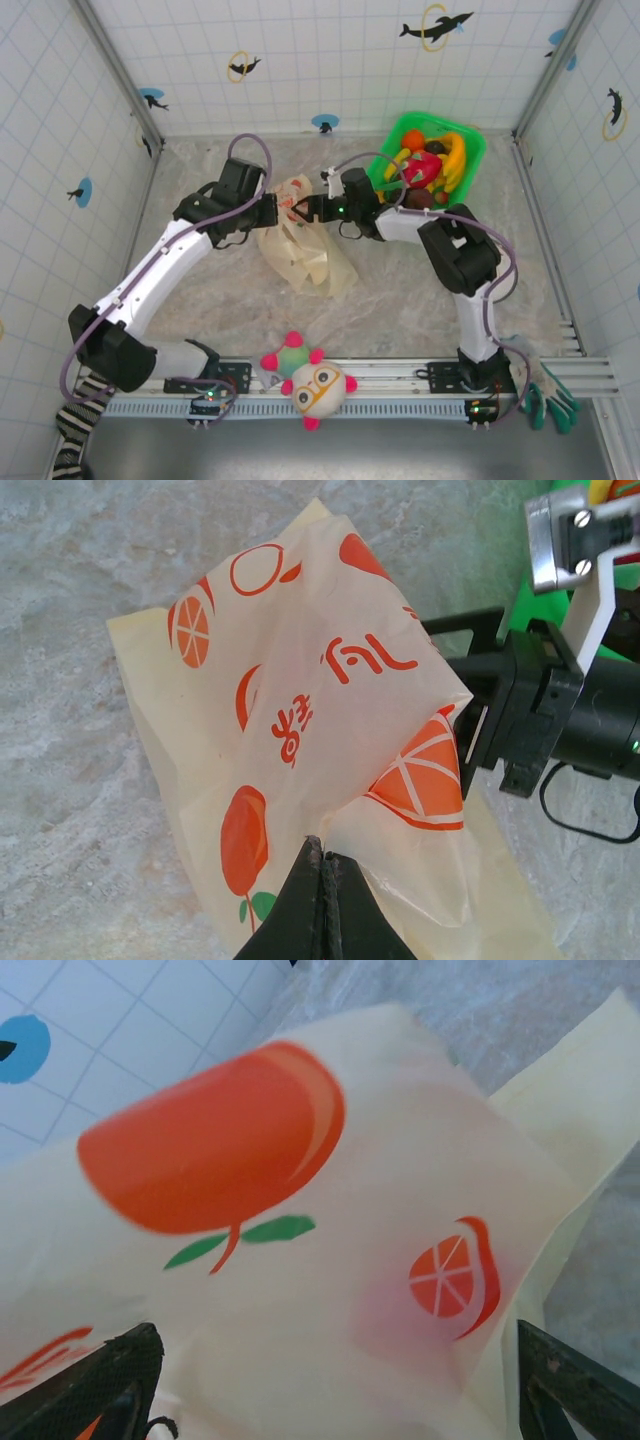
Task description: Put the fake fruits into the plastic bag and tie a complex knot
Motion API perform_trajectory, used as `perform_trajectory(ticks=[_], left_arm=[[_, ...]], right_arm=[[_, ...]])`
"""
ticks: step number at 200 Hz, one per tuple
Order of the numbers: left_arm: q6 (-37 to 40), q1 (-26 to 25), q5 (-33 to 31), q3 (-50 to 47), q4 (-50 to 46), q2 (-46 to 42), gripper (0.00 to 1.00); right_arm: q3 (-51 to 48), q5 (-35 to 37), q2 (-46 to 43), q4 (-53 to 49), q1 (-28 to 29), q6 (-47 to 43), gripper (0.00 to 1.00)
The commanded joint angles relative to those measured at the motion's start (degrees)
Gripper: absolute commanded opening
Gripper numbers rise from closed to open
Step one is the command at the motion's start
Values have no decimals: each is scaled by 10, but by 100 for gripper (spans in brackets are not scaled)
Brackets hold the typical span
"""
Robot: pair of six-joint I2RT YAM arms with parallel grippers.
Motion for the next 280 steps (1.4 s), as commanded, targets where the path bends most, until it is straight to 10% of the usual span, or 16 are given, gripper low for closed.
perform_trajectory(ticks=[1,75,129,183,280], left_arm=[[5,7,-1,-5,6,5,0],[10,8,69,-2,62,41,0],[19,8,86,17,75,77,0],[20,8,91,13,79,76,0],[20,8,90,15,80,72,0]], right_arm=[[45,-13,6,40,-21,2,90],[-103,19,-278,-201,-97,-126,92],[-236,73,-469,-320,27,-107,91],[-281,188,-501,-329,139,-43,89],[-230,219,-366,-282,171,-53,67]])
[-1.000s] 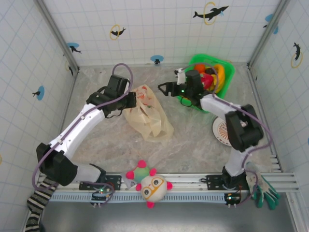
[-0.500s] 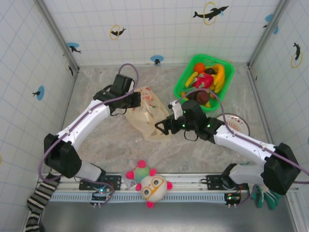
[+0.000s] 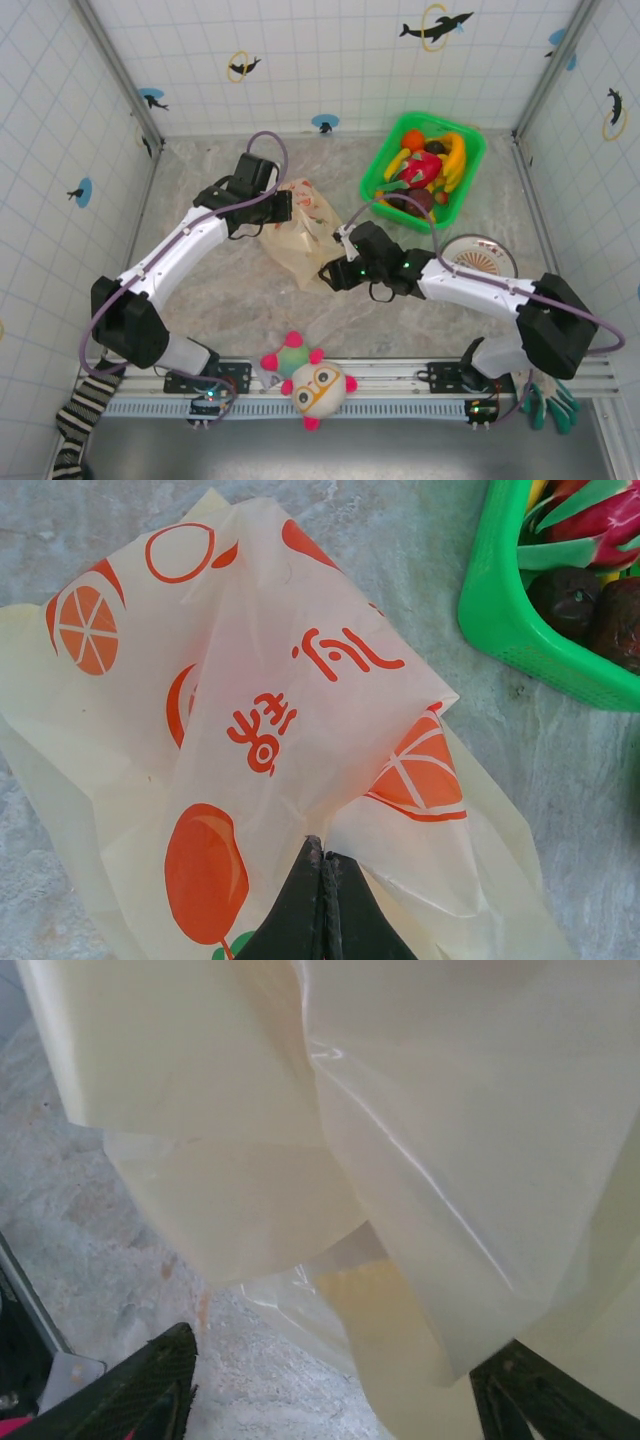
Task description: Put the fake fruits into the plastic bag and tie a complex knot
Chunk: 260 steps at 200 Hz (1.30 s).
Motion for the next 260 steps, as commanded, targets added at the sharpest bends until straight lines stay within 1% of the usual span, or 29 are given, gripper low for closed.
perform_trajectory(ticks=[1,11,20,35,46,52,71,83,90,101,122,141,153,160,168,183,198,221,229,238,260], left_arm=[[7,3,3,15,4,-4,0],[8,3,0,16,1,-5,0],[8,2,-4,15,-2,-7,0],[10,3,-14,15,-6,-12,0],[11,3,-18,16,-10,-15,0],[12,3,-19,16,-12,-16,0],[23,3,-16,10,-10,-20,0],[34,2,-5,1,-5,-23,0],[42,2,1,-5,-3,-26,0],[51,2,10,-17,4,-31,0],[68,1,32,-45,19,-39,0],[85,-9,53,-59,31,-45,0],[97,-19,59,-60,31,-47,0],[100,-23,59,-61,30,-49,4],[99,-26,58,-58,26,-51,11],[97,-33,51,-50,20,-62,32],[92,-49,18,-41,9,-81,47],[67,-99,-56,-32,-17,-101,58],[56,-118,-72,-34,-21,-104,61],[36,-138,-94,-41,-24,-103,66],[-19,-173,-148,-66,-28,-87,73]], right_arm=[[27,22,21,35,3,1,66],[29,26,31,39,3,3,58],[32,22,37,37,1,4,49],[32,18,32,26,-2,1,26],[33,17,16,6,-9,-9,7],[33,18,3,-8,-14,-14,0],[31,-1,-50,-35,-45,-30,0],[28,-33,-81,-52,-73,-36,0],[26,-65,-95,-52,-91,-38,0],[20,-93,-111,-43,-120,-39,0],[24,-129,-109,-12,-155,-39,0],[48,-151,-89,-22,-168,-45,0],[61,-148,-80,-35,-170,-55,0],[63,-149,-80,-35,-170,-57,0],[62,-151,-81,-29,-170,-54,0],[57,-157,-82,-18,-169,-47,0],[54,-153,-80,-19,-169,-47,0],[49,-149,-81,-17,-169,-46,0],[50,-148,-81,-19,-169,-46,0],[48,-147,-82,-19,-169,-47,0],[43,-145,-84,-18,-168,-46,0]])
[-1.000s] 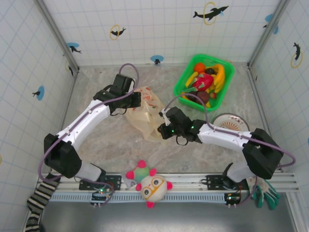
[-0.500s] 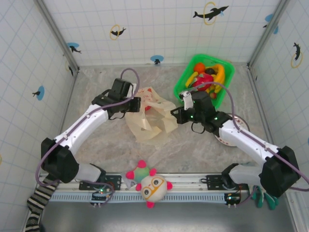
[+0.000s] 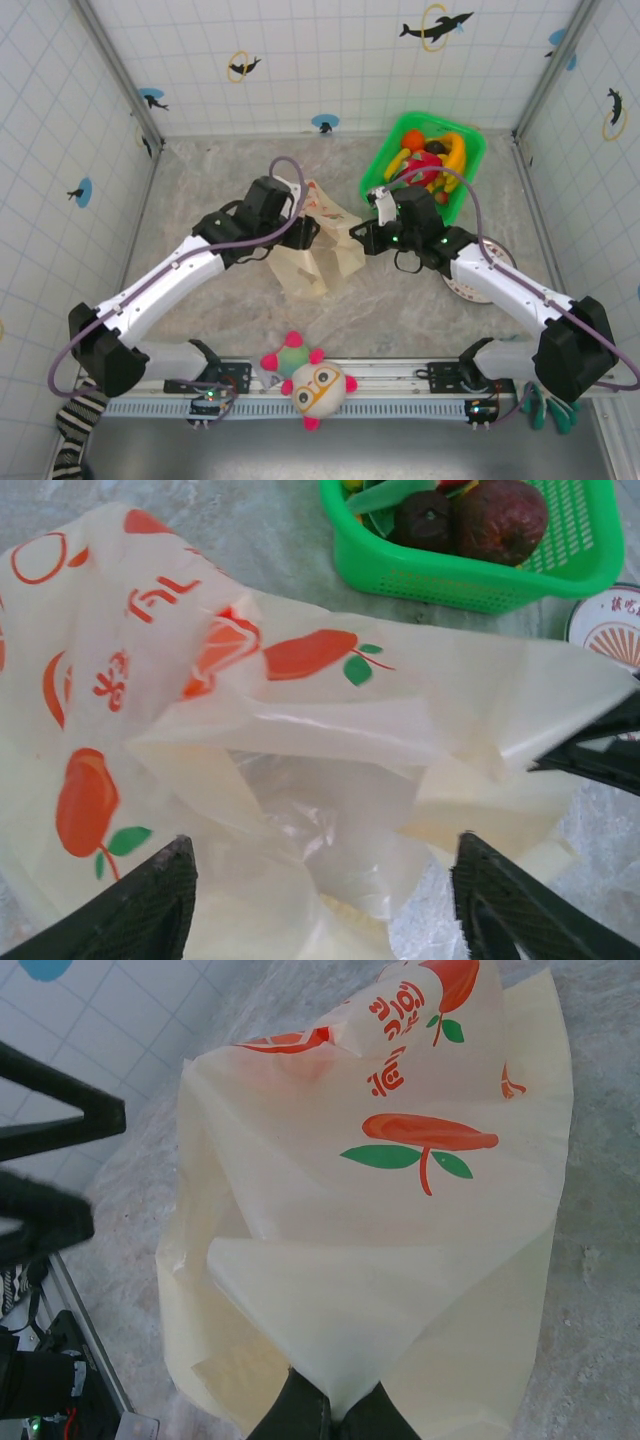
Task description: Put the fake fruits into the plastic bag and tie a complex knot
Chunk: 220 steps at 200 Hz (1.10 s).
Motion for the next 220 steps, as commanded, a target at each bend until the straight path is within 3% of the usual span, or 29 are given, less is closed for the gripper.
perform_trajectory(ticks=[1,56,75,83,109,127,175,220], left_arm=[[-66,-27,-87,-17,-27,14,73],[-103,-35,-182,-3,-37,87,76],[-102,-35,-197,-7,-32,102,70],[-103,-35,-208,-7,-38,107,62],[-106,-35,-241,3,-82,106,13],[-109,-35,-251,5,-121,93,1],[-140,-35,-220,5,-197,34,0],[-191,-51,-180,-1,-217,-6,0]], right_arm=[[6,-3,-3,9,0,-2,0],[-2,4,-10,5,-1,-4,0],[-6,27,-11,0,-7,-8,0],[-5,44,-8,-6,-11,-12,0],[10,87,18,-48,-34,-58,0],[29,124,45,-58,-55,-91,0],[115,97,153,23,-80,-161,0],[293,-15,303,40,-80,-180,0]])
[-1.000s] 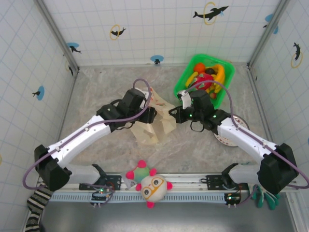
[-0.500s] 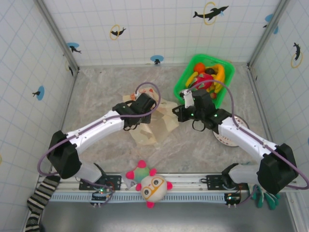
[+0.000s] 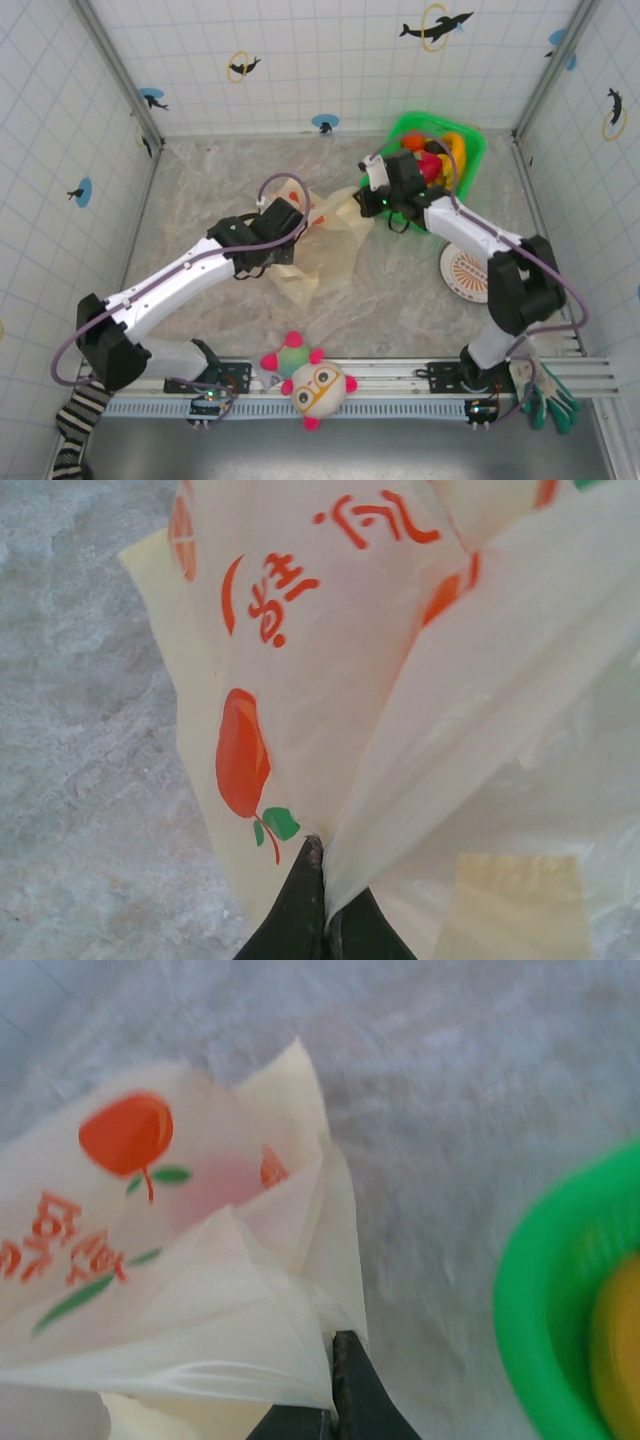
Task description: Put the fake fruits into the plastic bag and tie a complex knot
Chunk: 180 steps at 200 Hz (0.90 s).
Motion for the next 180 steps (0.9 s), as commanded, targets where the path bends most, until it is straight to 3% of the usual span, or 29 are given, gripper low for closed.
perform_trajectory(ticks=[1,27,67,111,122,152,180], left_arm=[[-41,-11,19,9,-48,-17,0],[-45,-11,17,27,-48,-11,0],[-12,-10,14,73,-12,38,0],[34,22,53,149,20,125,0],[43,33,63,159,23,138,0],[59,55,97,173,43,154,0],[74,58,119,186,46,168,0]], right_arm=[[83,-54,54,41,-2,-24,0],[123,-63,84,35,2,-25,0],[75,-47,67,31,-25,-22,4],[-27,-45,14,54,-66,-9,29],[-45,-53,-5,49,-75,-10,39],[-74,-94,-62,8,-97,-25,64],[-105,-158,-127,-4,-135,-10,77]])
